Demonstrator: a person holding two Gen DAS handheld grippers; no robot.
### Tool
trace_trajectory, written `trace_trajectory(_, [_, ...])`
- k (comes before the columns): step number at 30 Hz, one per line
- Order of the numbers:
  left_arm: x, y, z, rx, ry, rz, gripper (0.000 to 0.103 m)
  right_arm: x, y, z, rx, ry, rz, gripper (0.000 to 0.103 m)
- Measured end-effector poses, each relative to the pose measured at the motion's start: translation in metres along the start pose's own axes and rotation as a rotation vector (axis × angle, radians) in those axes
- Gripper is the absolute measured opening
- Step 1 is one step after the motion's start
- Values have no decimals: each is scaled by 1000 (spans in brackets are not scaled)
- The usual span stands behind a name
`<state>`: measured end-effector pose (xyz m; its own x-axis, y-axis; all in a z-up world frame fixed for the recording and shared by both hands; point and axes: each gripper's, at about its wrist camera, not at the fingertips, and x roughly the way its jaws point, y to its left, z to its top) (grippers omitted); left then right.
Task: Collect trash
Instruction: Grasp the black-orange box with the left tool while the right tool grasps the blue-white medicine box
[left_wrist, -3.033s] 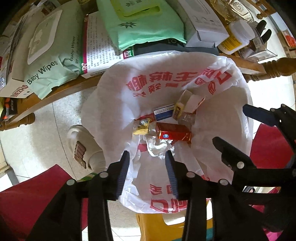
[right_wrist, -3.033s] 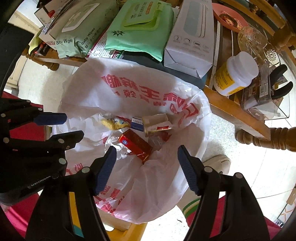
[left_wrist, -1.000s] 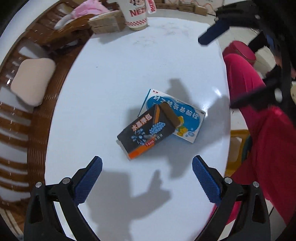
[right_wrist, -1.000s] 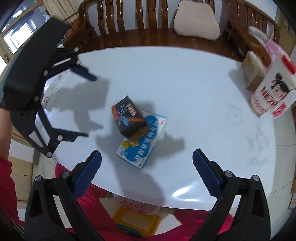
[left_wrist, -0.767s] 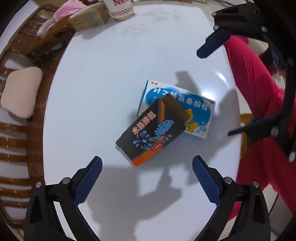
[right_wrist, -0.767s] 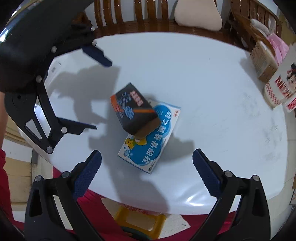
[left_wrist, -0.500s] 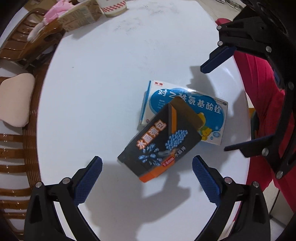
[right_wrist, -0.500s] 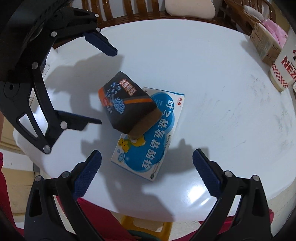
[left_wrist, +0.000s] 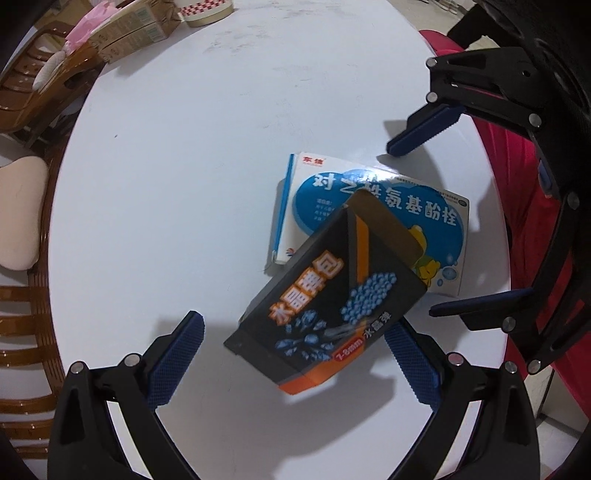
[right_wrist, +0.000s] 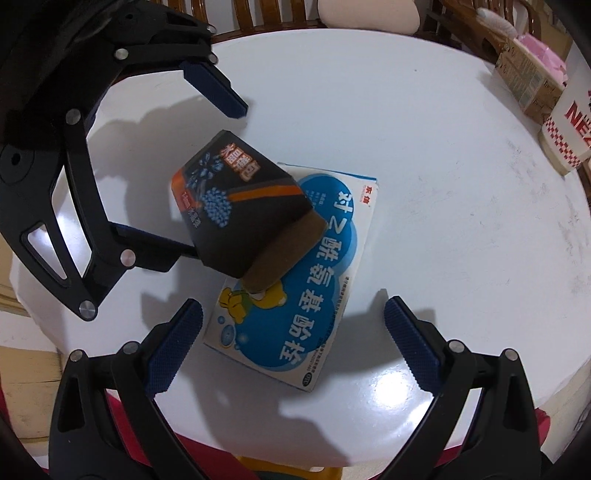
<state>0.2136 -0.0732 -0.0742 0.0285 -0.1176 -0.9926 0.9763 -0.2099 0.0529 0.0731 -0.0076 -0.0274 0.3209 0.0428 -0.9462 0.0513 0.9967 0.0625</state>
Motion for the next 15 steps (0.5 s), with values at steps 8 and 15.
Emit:
trace_trajectory(8, [3, 1, 0, -10, -7, -30, 69, 1, 10, -5, -16, -58, -24, 91])
trace_trajectory(15, [3, 10, 3, -73, -47, -56, 60, -9, 6, -11, -30, -83, 7, 72])
